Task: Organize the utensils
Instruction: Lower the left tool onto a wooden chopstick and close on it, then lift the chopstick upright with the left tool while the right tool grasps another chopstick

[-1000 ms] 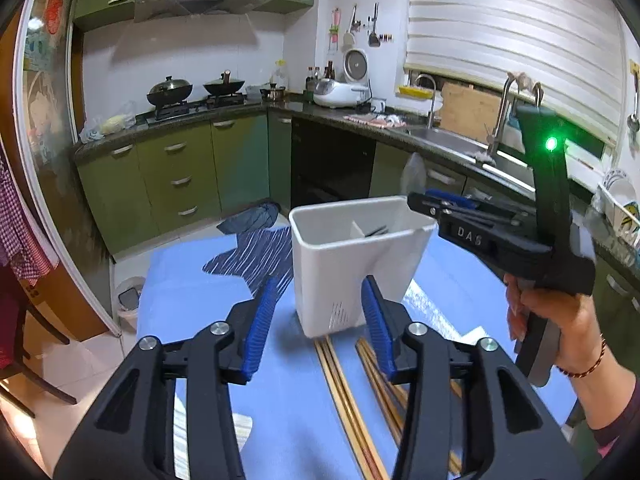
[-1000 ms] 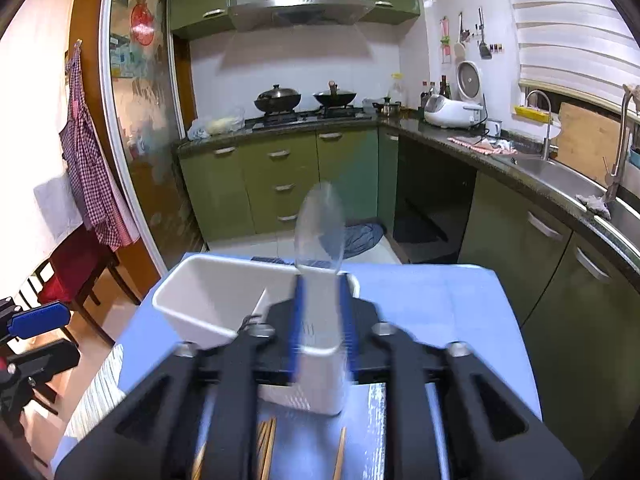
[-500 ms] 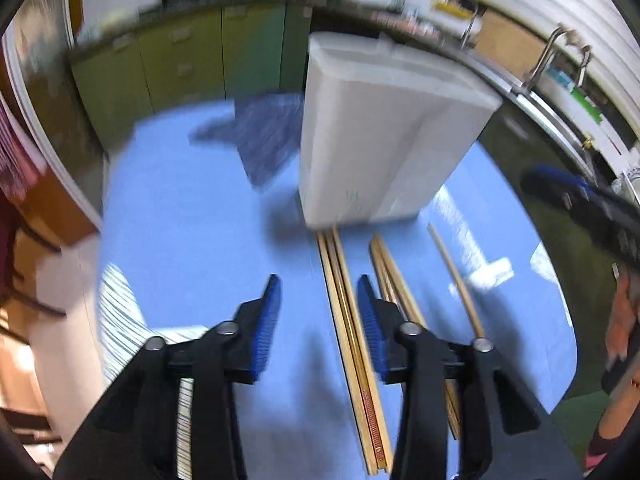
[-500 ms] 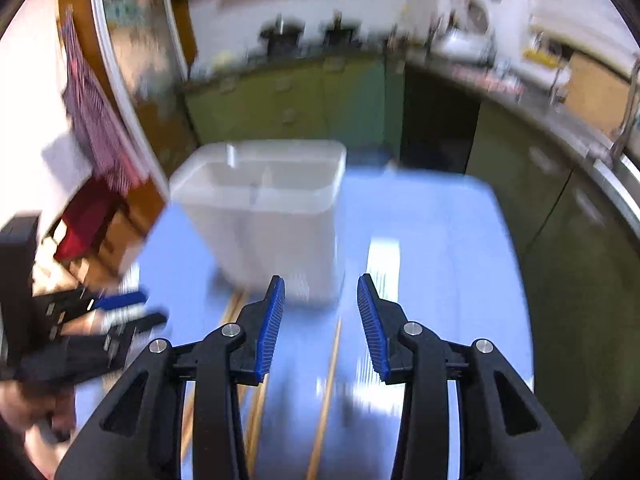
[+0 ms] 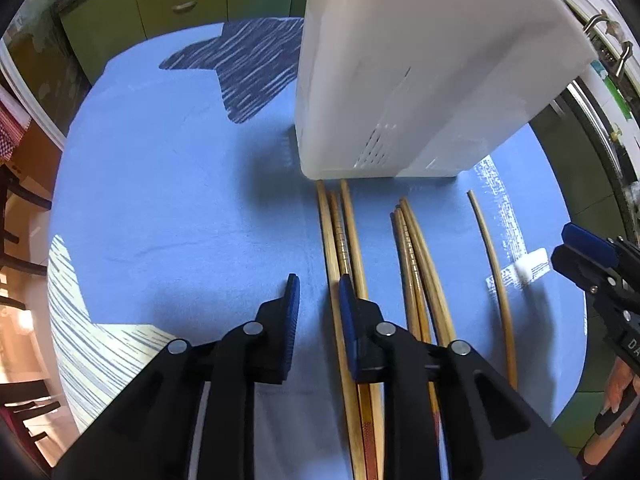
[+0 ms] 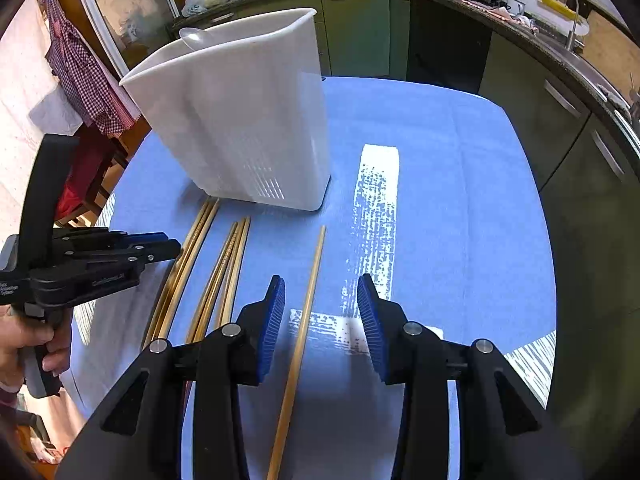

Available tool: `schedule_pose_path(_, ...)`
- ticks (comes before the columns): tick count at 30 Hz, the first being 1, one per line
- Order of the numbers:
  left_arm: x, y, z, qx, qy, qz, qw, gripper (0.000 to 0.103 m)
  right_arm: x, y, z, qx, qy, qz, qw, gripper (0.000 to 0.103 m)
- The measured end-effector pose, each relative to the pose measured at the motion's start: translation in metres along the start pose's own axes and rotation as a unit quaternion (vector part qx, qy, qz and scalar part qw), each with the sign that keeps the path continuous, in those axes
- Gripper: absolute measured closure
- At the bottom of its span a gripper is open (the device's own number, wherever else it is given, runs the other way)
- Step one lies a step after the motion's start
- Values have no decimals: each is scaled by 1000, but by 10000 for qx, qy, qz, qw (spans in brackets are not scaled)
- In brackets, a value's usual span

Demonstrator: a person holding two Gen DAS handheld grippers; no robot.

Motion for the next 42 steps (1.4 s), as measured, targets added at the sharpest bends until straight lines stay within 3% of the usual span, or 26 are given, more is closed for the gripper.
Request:
schedule_pose_path(6,8,4,5,-72,115,52,9999,85,3,4,-2,-81,9,-5,10000,65)
schedule_pose_path(10,11,8,5,-227,182,148,9995,95,2,8,-5,-184,-29,-45,9998,65)
schedule_pose_path(20,20,18,19,-288,225,317,9988,95,0,21,-8,-382,-93,-150,9991,65)
schedule_pose_path(24,12,15,19,-232,85,180,9995,96,-3,31,-8,-587,-34,-56,9983,65)
schedule_pose_path(32,0,-40,21,857,16,67,9963,97,-7,53,-5,-889,22,-27,9960,65)
schedule_pose_path(37,-13,-95,8,1675,69,78,9858,97,-12,67,-4,-1104,-1,-136,9938,65)
schedule_pose_path(42,-17,-133,-10,2201,176,88,9753,97,-17,70,1,-1186,-54,-286,9925,64)
Point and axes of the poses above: each gripper's, at about its wrist camera, not at the fingertips, and y roughly the way its jaws point, x to its right, z to its top, the point moved 7 cm from there along y, roughly the way its jaws point, and after that the axes turned 6 degrees about z, right-handed, at the moved point
